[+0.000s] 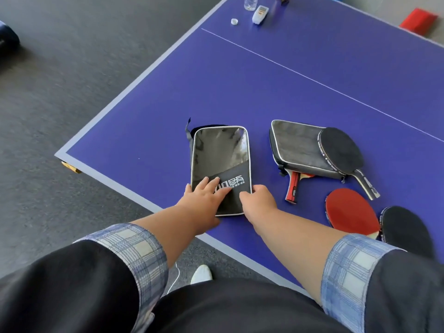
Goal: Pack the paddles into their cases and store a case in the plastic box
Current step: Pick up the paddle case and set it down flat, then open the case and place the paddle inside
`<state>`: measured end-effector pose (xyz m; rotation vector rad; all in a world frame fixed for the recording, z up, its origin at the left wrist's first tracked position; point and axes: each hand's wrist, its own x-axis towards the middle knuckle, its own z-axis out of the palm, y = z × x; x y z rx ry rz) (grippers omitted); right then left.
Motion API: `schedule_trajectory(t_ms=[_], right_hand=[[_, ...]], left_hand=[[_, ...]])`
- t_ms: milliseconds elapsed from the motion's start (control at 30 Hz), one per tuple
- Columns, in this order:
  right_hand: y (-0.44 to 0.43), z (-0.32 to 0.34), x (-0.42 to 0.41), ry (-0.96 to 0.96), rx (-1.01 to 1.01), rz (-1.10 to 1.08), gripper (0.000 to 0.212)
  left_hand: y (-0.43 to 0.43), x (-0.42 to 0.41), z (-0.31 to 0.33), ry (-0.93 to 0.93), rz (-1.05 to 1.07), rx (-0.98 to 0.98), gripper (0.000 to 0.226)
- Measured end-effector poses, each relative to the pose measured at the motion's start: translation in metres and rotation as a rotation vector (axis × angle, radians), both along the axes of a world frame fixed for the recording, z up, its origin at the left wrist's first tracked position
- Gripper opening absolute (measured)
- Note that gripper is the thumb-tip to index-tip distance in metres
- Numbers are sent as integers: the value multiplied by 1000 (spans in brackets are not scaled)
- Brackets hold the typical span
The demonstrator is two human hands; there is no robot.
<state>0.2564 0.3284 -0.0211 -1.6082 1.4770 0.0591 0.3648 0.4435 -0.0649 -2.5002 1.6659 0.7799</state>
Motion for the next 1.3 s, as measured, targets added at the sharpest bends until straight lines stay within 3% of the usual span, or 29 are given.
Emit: schedule_trajectory(t_ms=[133, 267, 467, 600, 667, 767, 900, 1133, 1300], right_hand=[[12, 24, 14, -109, 3, -25, 32], [31, 45, 33, -246, 4, 103, 31], [58, 57, 69, -410, 163, 235, 32], [75, 48, 96, -359, 161, 534, 34], [82, 36, 106, -251, 105, 785, 46], [88, 15, 112, 74, -81, 1105, 64], [94, -5, 111, 311, -73, 1209, 73], [88, -27, 106, 313, -57, 1161, 69], [76, -20, 93, 128, -30, 1080, 67]], left_hand=[[-4, 4, 25, 3, 15, -139, 111], [13, 16, 51, 117, 95, -347, 117], [63, 44, 68, 42, 220, -458, 95], [102, 53, 59, -86, 404, -474, 88], [118, 59, 52, -152, 513, -452, 87], [133, 70, 37, -234, 586, -396, 84], [134, 76, 16, -208, 578, -212, 77], [113, 78, -7, -91, 444, 82, 61], [88, 67, -2, 32, 336, 264, 60]])
